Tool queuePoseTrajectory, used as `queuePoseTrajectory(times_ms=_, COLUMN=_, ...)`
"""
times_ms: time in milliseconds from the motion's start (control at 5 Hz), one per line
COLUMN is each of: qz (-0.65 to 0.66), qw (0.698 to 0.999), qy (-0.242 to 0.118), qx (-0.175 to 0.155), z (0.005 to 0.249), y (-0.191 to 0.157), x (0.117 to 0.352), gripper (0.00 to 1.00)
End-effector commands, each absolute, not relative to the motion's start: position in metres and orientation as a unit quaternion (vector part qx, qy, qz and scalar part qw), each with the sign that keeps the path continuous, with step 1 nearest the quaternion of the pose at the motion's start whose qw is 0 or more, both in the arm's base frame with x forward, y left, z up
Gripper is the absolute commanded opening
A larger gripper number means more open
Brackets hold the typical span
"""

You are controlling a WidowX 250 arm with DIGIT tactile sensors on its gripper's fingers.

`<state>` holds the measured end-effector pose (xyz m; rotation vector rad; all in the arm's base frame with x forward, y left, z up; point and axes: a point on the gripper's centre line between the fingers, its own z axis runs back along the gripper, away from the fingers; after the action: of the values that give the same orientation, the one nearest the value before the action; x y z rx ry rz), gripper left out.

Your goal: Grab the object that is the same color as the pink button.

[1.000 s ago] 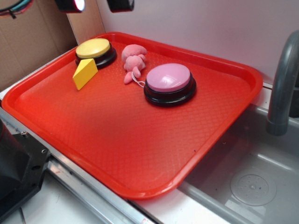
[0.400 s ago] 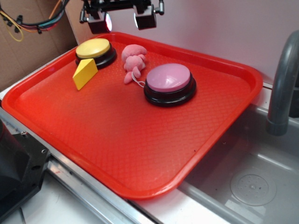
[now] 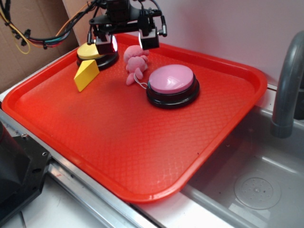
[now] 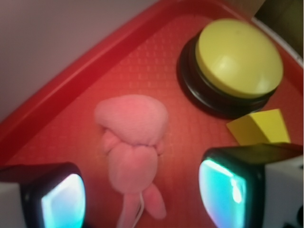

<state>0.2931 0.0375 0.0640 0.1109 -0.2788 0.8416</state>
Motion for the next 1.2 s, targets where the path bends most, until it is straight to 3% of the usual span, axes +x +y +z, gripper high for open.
queuePoseTrajectory(times_ms=0, qz=0.408, qw=0.904, qy=-0.120, qx=0.044, z=0.039, y=0.056, x=0.298, gripper=1.00)
queuePoseTrajectory(times_ms=400, qz=0.373, qw=0.920, qy=-0.117, qx=0.024, z=0.030, y=0.042, x=0.311, gripper=1.00)
queuePoseTrajectory(times_ms=600, qz=0.375, qw=0.917, qy=-0.131, qx=0.026, z=0.034, y=0.038, x=0.311, gripper=0.13)
queuePoseTrajectory(times_ms=800, qz=0.364, qw=0.919, qy=-0.149, qx=0.021, z=0.055, y=0.036, x=0.306, gripper=0.00)
queuePoseTrajectory(times_ms=1000, qz=0.330, qw=0.928, qy=-0.174, qx=-0.024, z=0.091, y=0.029, x=0.296, gripper=0.00)
